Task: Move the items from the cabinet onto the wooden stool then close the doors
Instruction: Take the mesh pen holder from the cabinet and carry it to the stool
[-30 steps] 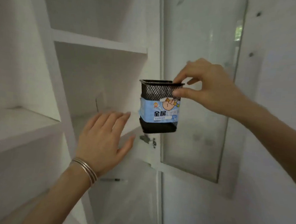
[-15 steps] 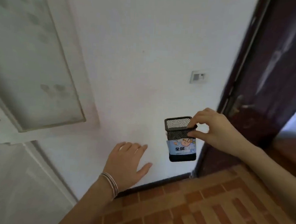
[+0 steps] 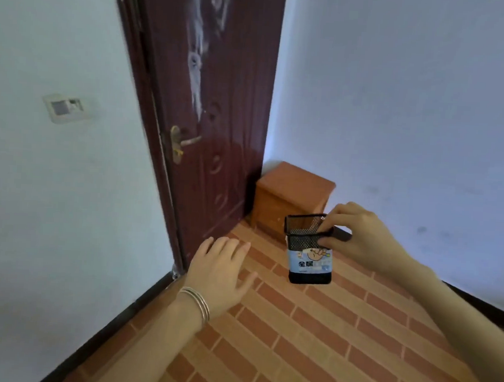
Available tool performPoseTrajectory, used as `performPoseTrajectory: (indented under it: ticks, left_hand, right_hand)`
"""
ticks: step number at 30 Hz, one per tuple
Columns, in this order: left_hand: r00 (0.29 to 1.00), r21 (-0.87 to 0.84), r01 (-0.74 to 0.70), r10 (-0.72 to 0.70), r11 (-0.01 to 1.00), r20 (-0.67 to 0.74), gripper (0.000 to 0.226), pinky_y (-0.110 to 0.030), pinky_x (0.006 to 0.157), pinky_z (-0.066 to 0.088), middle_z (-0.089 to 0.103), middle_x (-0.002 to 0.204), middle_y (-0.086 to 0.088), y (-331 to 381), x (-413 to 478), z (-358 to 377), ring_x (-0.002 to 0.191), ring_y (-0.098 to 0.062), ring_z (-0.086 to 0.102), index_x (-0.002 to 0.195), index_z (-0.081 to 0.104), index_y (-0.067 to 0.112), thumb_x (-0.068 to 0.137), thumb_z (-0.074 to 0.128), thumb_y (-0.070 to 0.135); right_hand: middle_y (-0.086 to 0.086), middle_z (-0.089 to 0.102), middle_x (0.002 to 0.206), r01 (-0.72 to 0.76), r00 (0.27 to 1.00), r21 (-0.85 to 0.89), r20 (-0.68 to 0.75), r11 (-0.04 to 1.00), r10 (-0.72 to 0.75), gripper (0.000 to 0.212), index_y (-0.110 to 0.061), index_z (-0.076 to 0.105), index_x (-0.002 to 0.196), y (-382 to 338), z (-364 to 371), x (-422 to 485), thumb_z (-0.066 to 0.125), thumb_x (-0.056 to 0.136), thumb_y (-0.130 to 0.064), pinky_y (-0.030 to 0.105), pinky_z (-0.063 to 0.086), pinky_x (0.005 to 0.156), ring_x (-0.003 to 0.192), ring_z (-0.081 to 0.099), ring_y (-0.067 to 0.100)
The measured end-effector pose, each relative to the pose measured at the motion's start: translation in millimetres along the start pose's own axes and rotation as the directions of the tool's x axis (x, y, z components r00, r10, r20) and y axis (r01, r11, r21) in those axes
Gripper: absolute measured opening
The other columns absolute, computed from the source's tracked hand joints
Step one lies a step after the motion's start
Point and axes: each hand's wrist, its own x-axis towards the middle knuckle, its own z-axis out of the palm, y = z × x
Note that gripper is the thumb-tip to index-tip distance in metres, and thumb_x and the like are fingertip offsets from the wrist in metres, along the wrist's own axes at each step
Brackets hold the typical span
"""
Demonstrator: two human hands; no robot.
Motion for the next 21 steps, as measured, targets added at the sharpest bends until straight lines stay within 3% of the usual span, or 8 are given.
performPoseTrajectory:
  ticks: [4, 10, 16, 21]
  left_hand:
    - [0.994, -0.014, -0.102, 0.102, 0.995, 0.036, 0.06, -0.047, 0.096, 0.044, 0.065, 0.112, -0.005, 59.0, 58.5, 24.0, 0.109, -0.027, 0.058, 0.12, 0.062, 0.012, 0.085, 0.036, 0.052]
    - [0.963, -0.041, -0.248, 0.251, 0.968, 0.097, 0.06, -0.048, 0.098, 0.042, 0.063, 0.118, -0.006, 109.0, 120.9, 58.2, 0.114, -0.026, 0.055, 0.124, 0.06, 0.014, 0.086, 0.034, 0.052]
    - [0.939, -0.052, -0.313, 0.317, 0.948, 0.132, 0.059, -0.047, 0.096, 0.043, 0.065, 0.116, -0.005, 100.9, 180.4, 95.6, 0.111, -0.025, 0.058, 0.122, 0.062, 0.016, 0.086, 0.032, 0.053]
    - [0.938, -0.082, -0.328, 0.334, 0.941, 0.09, 0.058, -0.049, 0.093, 0.046, 0.065, 0.117, -0.006, 53.4, 253.0, 120.6, 0.11, -0.027, 0.058, 0.12, 0.064, 0.016, 0.085, 0.034, 0.052]
  right_hand:
    - [-0.012, 0.057, 0.081, -0.133, 0.991, -0.043, -0.036, 0.99, 0.131, 0.011, -0.02, 0.07, 0.079, 65.8, -30.3, -40.1, 0.078, 0.072, -0.02, 0.041, 0.048, 0.062, 0.081, 0.05, 0.016]
    - [-0.012, 0.057, 0.081, -0.273, 0.959, -0.053, -0.1, 0.961, 0.266, 0.012, -0.018, 0.071, 0.08, 128.4, -44.7, -67.4, 0.078, 0.071, -0.019, 0.038, 0.048, 0.063, 0.082, 0.051, 0.019]
    - [-0.012, 0.056, 0.083, -0.339, 0.939, -0.06, -0.084, 0.939, 0.334, 0.012, -0.021, 0.07, 0.084, 175.7, -26.6, -42.3, 0.077, 0.073, -0.021, 0.039, 0.049, 0.063, 0.083, 0.049, 0.016]
    - [-0.01, 0.059, 0.084, -0.359, 0.929, -0.052, -0.112, 0.932, 0.352, 0.012, -0.021, 0.07, 0.084, 211.7, -9.0, 29.0, 0.076, 0.073, -0.022, 0.035, 0.047, 0.065, 0.084, 0.05, 0.016]
